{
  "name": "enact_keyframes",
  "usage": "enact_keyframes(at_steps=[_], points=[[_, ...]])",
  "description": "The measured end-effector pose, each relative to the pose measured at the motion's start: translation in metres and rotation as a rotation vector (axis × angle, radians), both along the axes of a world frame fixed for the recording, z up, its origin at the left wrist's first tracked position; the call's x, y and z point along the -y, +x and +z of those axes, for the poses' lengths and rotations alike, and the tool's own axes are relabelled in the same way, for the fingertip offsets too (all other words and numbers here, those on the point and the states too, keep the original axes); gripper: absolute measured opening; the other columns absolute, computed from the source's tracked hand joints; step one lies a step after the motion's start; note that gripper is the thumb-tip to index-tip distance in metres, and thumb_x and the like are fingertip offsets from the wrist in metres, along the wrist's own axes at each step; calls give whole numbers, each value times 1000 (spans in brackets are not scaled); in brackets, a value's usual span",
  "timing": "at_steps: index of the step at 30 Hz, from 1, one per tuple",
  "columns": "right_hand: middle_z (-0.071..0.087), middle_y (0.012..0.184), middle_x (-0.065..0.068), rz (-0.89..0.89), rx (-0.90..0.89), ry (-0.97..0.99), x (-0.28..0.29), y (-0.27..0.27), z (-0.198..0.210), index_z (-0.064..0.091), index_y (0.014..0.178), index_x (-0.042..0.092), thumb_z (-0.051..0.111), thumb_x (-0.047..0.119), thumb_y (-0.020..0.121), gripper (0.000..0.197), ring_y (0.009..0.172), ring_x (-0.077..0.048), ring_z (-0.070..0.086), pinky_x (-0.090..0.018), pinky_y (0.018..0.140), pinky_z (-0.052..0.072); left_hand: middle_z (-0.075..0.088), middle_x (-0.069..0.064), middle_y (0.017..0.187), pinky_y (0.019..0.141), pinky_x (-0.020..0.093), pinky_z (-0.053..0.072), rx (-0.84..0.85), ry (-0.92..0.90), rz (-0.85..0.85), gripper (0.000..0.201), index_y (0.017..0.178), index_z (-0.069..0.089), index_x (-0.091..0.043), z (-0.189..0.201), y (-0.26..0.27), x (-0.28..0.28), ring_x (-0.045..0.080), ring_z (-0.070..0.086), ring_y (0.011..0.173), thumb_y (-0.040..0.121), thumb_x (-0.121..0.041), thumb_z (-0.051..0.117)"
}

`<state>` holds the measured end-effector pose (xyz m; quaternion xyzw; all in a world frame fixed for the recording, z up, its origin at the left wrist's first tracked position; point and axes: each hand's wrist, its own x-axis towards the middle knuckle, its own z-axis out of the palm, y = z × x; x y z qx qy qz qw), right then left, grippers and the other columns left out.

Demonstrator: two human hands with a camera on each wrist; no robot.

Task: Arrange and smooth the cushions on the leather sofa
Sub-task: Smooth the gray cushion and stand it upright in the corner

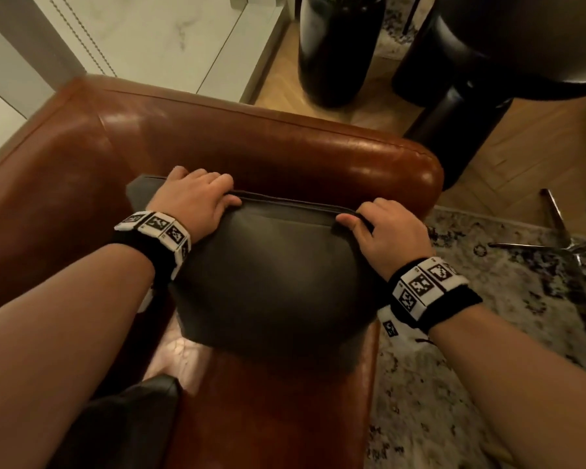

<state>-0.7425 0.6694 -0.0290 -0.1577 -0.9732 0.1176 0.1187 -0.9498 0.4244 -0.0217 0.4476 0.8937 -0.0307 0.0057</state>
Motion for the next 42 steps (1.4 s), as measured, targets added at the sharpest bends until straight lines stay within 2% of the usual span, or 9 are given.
enact_keyframes(at_steps=[3,6,10,15,22,28,35,39,42], points=[[54,78,5,-8,52,10,-2,-15,5,61,83,18,40,57,95,45,78,-17,54,-30,65,39,66,7,101,89,45,34,20,52,54,28,96,50,-19,-1,-3,-7,31,59,99,99,-41,34],[63,100,2,-53,172,30,-2,-24,13,65,105,24,44,57,93,40,101,-22,54,-38,85,40,62,5,119,99,47,33,-37,110,98,30,115,55,-22,3,10,-10,31,52,114,98,-39,38],[60,126,-6,-20,-52,85,57,-11,15,57,129,17,55,32,91,40,122,-28,51,-45,104,37,45,2,148,115,46,24,-35,195,-86,49,141,45,-21,-12,64,3,27,39,137,97,-38,36],[27,159,-3,467,221,164,135,25,-48,32,150,21,46,44,94,63,149,-22,16,-46,121,9,12,-7,163,121,47,7,33,37,100,57,153,11,-31,-39,57,13,21,10,151,98,-37,20],[7,163,6,-14,185,205,28,8,-25,12,155,28,25,55,97,65,151,-21,0,-46,121,5,6,-2,164,120,53,-1,-13,182,356,57,154,10,-31,-29,77,9,28,-3,151,99,-46,17],[8,163,4,-10,214,198,27,24,-38,11,155,28,24,53,97,64,150,-19,2,-46,121,7,8,-4,163,121,50,7,-38,27,-238,66,154,11,-34,-62,137,-15,27,5,151,94,-54,32],[7,163,3,-85,242,118,46,33,-38,8,154,29,15,53,99,61,150,-15,-1,-41,122,1,2,-3,164,121,49,2,-42,166,403,63,153,3,-36,-56,39,65,24,1,151,95,-51,21],[9,163,-3,-178,207,94,75,37,-23,13,154,21,27,42,98,61,150,-24,-2,-46,121,3,-8,-6,164,121,49,0,-18,149,387,60,153,-6,-37,-55,39,58,23,-10,150,98,-48,15],[20,161,-1,209,133,81,146,17,-30,26,152,22,42,35,95,61,150,-24,8,-48,119,7,-8,-9,163,120,54,-1,-4,145,366,57,151,-7,-39,-54,40,48,24,-11,150,98,-46,13]])
